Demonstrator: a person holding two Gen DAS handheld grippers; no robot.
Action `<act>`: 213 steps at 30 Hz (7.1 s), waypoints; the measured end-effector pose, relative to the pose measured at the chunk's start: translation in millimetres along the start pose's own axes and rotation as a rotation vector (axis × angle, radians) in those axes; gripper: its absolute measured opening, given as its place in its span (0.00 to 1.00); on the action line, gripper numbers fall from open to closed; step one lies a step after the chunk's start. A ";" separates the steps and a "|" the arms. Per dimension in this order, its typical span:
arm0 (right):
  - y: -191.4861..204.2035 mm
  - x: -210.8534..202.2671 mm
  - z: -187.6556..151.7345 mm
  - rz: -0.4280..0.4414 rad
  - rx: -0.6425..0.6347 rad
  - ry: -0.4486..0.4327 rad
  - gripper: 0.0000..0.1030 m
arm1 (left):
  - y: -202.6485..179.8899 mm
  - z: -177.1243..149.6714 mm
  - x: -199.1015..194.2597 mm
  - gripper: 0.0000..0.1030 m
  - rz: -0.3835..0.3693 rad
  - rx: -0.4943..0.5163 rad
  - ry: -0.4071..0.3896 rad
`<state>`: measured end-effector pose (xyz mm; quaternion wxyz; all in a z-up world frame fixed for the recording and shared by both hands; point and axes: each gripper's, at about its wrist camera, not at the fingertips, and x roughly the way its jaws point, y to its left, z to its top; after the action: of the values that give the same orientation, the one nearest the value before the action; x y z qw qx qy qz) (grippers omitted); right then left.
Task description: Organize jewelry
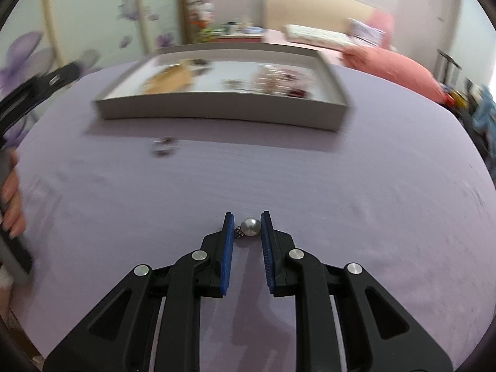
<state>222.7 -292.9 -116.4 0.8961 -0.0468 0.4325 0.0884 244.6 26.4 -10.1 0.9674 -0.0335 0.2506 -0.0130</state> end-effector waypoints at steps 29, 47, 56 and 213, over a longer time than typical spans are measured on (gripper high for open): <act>-40.2 -11.5 -15.0 0.013 0.058 -0.016 0.18 | -101.2 -38.9 74.5 0.22 -0.085 0.171 0.396; -38.7 -11.7 -14.2 0.011 0.057 -0.015 0.18 | -52.1 -48.7 39.8 0.21 -0.078 0.157 0.379; -31.8 -12.0 -13.8 0.018 0.052 -0.017 0.18 | -27.9 -48.8 15.3 0.21 -0.077 0.150 0.331; -34.1 13.6 115.0 0.143 0.054 -0.402 0.51 | -16.9 47.5 89.7 0.44 -0.043 -0.043 0.034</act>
<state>325.9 -306.2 -55.3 0.9566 0.0266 0.2497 0.1476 345.9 8.6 -10.9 0.9615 -0.0594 0.2667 -0.0292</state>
